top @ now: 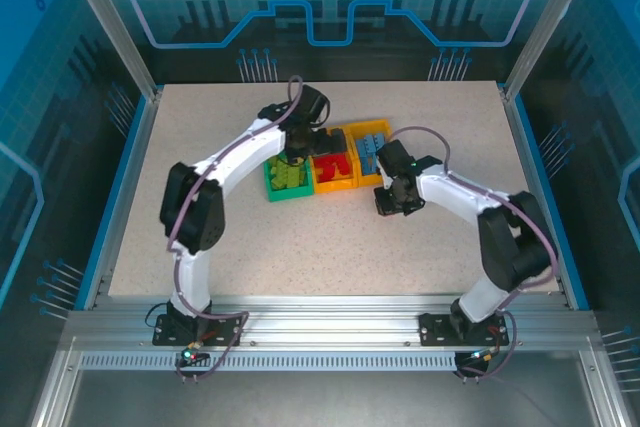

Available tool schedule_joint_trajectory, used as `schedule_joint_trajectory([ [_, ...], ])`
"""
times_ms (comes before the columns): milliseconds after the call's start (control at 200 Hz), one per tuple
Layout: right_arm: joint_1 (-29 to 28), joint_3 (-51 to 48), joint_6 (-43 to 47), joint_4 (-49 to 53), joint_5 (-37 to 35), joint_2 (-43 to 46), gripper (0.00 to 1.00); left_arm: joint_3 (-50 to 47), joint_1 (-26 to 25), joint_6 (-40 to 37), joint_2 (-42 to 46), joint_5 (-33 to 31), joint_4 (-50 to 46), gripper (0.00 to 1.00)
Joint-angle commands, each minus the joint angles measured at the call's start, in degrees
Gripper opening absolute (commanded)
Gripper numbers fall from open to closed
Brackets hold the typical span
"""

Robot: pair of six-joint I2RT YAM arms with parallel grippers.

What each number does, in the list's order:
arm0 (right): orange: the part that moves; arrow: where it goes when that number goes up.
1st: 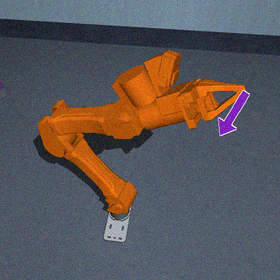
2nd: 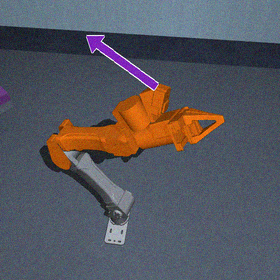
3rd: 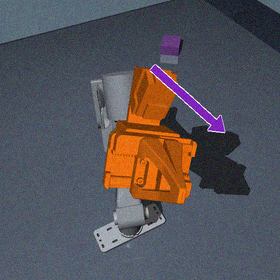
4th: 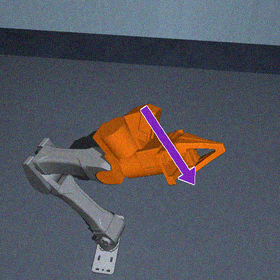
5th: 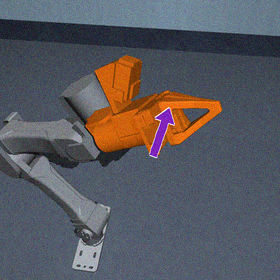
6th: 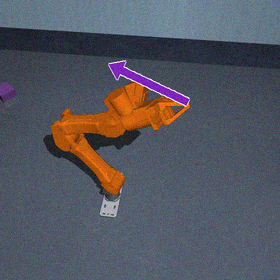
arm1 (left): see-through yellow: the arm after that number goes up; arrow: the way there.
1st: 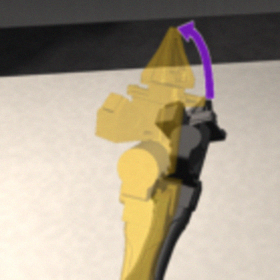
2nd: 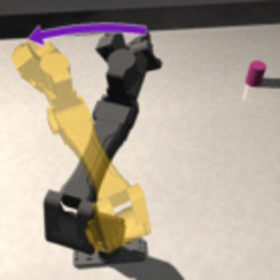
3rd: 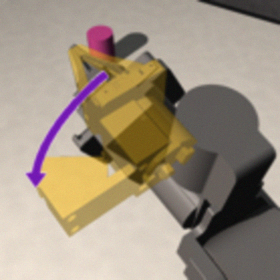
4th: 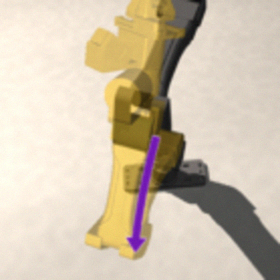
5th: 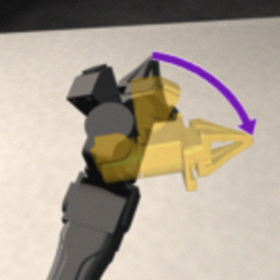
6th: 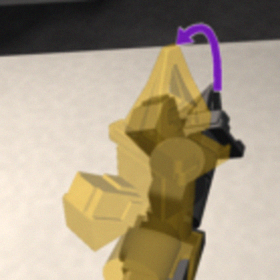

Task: Sort the legos into containers by color

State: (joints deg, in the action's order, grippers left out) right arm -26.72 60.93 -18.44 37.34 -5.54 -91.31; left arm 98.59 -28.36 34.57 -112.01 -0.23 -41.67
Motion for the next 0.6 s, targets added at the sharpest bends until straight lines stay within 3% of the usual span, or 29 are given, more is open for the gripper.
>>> schedule_joint_trajectory([
  [0,-1.7,5.4,-2.0,1.2,5.7,5.3,0.18,-8.5,1.5,2.5,9.9,-2.7,4.3,0.99],
  [195,-1.9,18.9,-5.3,2.3,14.2,-3.2,0.20,-24.2,3.1,3.2,20.7,-4.5,6.5,0.99],
  [390,-1.8,33.4,-7.7,6.2,14.6,-18.4,0.21,-35.5,3.4,4.5,27.9,-5.6,8.1,0.99],
  [595,-2.0,44.4,-8.4,9.5,14.3,-28.7,0.24,-42.4,3.9,5.5,34.3,-7.7,8.2,0.99],
])
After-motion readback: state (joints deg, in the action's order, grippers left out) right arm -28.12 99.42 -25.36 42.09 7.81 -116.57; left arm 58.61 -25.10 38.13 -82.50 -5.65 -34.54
